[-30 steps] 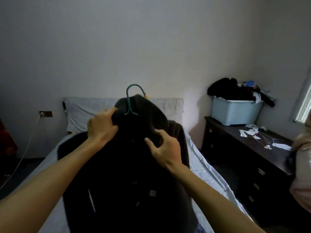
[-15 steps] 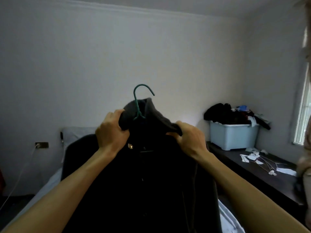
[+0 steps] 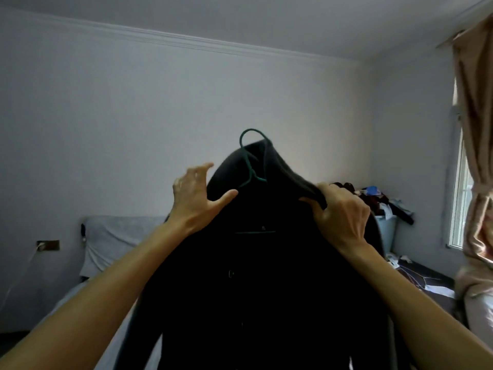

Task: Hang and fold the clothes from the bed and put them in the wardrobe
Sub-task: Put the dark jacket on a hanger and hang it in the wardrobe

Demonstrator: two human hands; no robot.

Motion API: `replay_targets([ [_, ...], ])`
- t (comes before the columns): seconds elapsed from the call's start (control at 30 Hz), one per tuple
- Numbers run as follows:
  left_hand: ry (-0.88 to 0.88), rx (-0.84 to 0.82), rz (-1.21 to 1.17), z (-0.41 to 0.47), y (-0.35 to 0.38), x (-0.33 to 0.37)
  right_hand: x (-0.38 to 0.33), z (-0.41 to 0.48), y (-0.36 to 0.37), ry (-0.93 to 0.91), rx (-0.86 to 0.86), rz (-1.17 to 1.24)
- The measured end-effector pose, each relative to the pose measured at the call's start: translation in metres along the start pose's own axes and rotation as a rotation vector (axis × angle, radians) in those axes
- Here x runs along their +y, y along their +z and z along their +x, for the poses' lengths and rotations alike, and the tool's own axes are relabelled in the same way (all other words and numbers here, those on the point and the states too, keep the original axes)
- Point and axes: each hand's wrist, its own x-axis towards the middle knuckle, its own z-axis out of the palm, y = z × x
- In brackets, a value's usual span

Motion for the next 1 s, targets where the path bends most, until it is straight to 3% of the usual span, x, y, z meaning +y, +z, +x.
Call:
replay_targets([
  [0.07, -0.100, -0.216, -0.152, -0.010, 0.010, -0.001, -0.001, -0.010, -0.006, -0.045, 0.013, -0.004],
  [0.1, -0.145, -0.239, -0.231, -0.018, 0.016, 0.000, -0.002, -0.012, -0.008, -0.056, 0.011, -0.008],
  [0.27, -0.138, -0.019, -0.168, -0.031, 0.034, 0.034, 0.018, -0.012, -0.026, -0.007, -0.185, 0.002],
  [0.37, -0.112, 0.007, -0.158, -0.032, 0.040, 0.067, 0.029, -0.013, -0.041, 0.029, -0.379, 0.039],
  [0.47, -0.097, 0.016, -0.165, -0.039, 0.049, 0.093, 0.034, -0.020, -0.066, 0.071, -0.468, 0.017],
  [0.8, 0.017, -0.005, -0.212, -0.077, 0.035, 0.164, 0.039, -0.048, -0.151, 0.200, -0.235, -0.117],
  [1.0, 0.054, 0.028, -0.398, -0.100, 0.026, 0.204, 0.054, -0.055, -0.206, 0.198, -0.223, -0.290],
])
